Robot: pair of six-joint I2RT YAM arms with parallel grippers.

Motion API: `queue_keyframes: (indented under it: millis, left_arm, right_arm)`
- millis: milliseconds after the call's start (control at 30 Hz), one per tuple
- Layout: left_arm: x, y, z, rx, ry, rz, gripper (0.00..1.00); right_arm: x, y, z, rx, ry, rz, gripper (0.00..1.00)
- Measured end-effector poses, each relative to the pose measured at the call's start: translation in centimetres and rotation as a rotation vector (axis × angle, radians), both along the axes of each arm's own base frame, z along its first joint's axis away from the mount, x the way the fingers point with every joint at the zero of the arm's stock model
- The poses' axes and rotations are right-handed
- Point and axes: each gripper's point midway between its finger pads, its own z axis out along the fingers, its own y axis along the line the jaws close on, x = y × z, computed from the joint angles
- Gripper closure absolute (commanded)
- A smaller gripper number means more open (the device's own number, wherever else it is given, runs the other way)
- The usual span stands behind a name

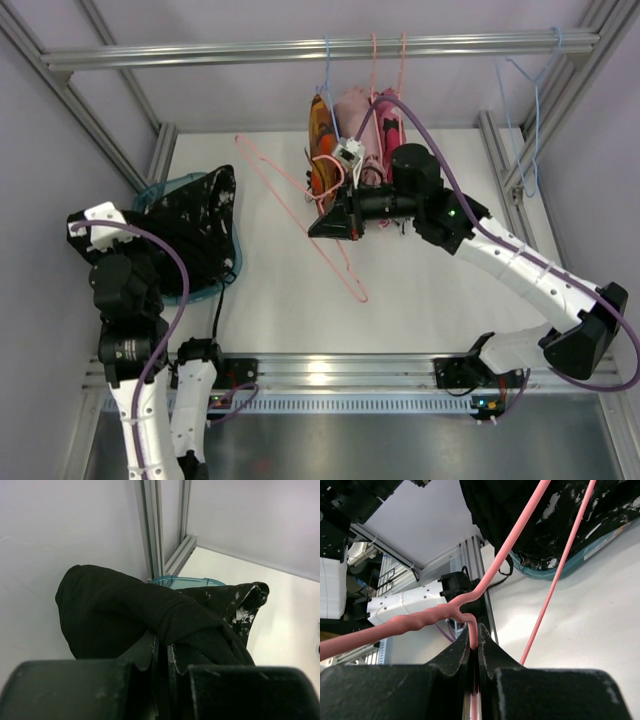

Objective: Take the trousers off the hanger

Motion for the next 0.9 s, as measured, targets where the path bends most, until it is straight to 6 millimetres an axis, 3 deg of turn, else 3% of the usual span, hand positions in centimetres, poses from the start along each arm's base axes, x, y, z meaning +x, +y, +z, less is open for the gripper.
queue_keyframes:
  millis: [100, 233, 367, 533, 700, 800, 833, 900]
  left_arm:
    - [0.7, 0.1, -1.6, 0.004, 0.032, -0.001, 1.00]
    - [2.8, 0.2, -6.5, -0.004, 0.167, -0.016, 1.00]
    - [5.6, 0.5, -11.3, -0.016, 0.320, -0.029, 1.00]
    - [9.9, 0.6, -15.1, -0.017, 0.435, -0.067, 0.99]
    - [13.6, -0.3, -19.9, -0.060, 0.547, -0.147, 0.87]
    - [14.8, -0.8, -23.1, -0.097, 0.637, -0.182, 0.68]
    - [15.0, -0.9, -23.8, -0.107, 0.657, -0.192, 0.56]
    - [15.1, -1.1, -24.2, -0.121, 0.664, -0.201, 0.40]
  right_arm:
    - [-0.2, -0.1, -0.1, -0.008, -0.003, 0.009, 1.00]
    - [-0.3, -0.4, 0.6, -0.013, -0.033, 0.011, 1.00]
    - [-0.6, -1.2, 2.6, -0.008, -0.100, 0.009, 1.00]
    - [-1.2, -2.5, 5.2, 0.008, -0.205, 0.005, 1.00]
    - [-1.7, -4.1, 5.8, -0.022, -0.288, -0.010, 1.00]
    - [-1.5, -5.3, 5.8, -0.054, -0.322, -0.029, 1.00]
    - [-1.4, -5.8, 5.9, -0.065, -0.332, -0.039, 1.00]
    - [-0.9, -7.1, 6.1, -0.084, -0.345, -0.076, 1.00]
